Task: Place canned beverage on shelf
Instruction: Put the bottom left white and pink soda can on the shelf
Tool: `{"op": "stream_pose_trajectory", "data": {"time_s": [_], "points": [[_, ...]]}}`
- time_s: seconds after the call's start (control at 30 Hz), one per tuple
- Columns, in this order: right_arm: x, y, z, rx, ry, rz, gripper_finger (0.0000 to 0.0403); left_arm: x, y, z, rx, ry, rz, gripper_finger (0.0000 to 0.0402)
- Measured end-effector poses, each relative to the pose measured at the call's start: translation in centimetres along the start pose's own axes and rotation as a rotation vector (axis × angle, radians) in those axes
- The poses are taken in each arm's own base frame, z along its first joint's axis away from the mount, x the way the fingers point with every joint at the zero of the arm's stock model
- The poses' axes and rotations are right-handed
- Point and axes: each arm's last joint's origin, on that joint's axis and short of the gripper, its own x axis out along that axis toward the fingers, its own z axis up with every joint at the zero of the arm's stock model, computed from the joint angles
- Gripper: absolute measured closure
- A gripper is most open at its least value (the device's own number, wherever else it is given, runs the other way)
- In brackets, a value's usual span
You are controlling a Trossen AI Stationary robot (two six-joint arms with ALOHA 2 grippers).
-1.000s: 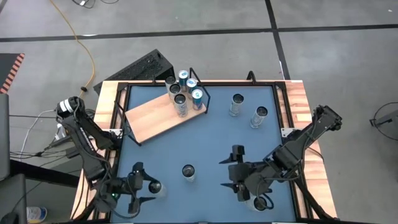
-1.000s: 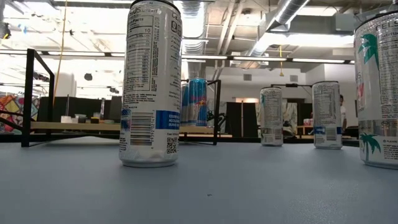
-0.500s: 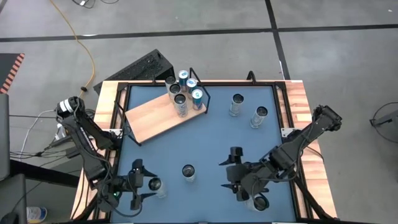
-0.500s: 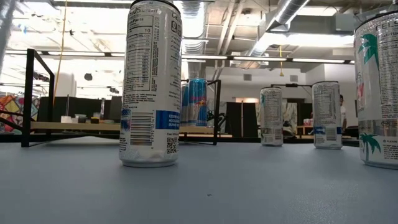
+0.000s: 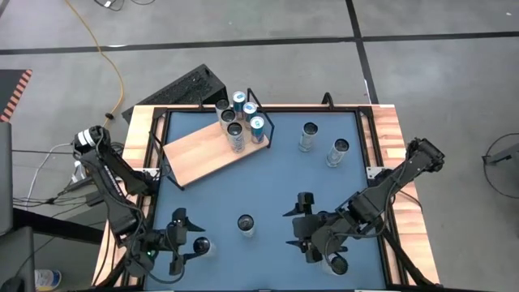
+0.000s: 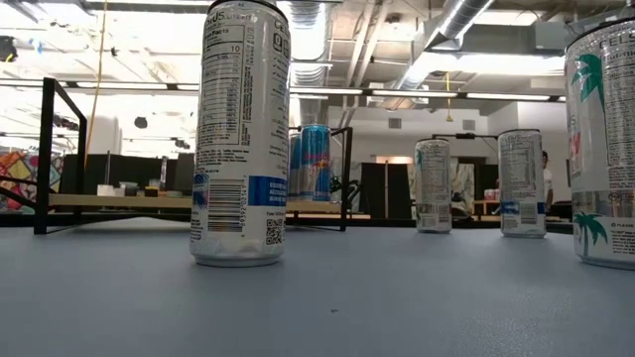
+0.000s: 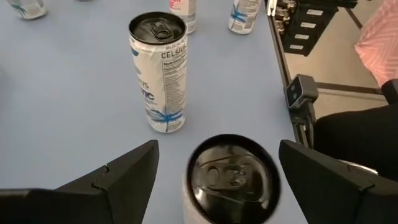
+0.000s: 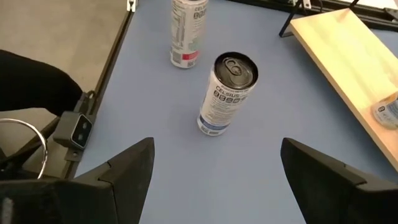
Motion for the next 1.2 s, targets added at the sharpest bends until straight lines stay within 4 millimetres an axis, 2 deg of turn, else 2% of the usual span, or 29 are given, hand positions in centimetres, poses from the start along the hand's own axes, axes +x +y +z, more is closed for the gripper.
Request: {"op": "stream_pose_trajectory", "data": {"time_s": [0.17,0.43,0.73,0.83,1.0,1.2], "points": [[0.0,0.0,0.0,0.005,0.004,0.018,0.0069,0.4,-0.2,-0.4,0.017,0.002,0.014,0.0084],[0.1,-0.2,0.1,0.007,0.006,0.016,0.0069,2.7,-1.6,-2.8,0.044,0.055,0.018,0.0084],[0.3,-0.6,0.2,0.015,0.008,0.009,0.0069,3.1,-1.7,-3.1,0.037,0.016,0.064,0.0086],[0.3,-0.5,0.2,0.015,0.008,0.009,0.0069,3.3,-1.4,-2.9,0.033,-0.008,0.1,0.0106],[0.2,-0.5,0.2,0.014,0.007,0.011,0.0069,3.9,-0.8,-2.5,-0.044,-0.011,0.134,0.0165],[0.3,-0.6,0.2,0.043,0.009,0.003,0.0069,4.8,0.3,-1.9,-0.256,-0.033,0.201,0.0165]]}}
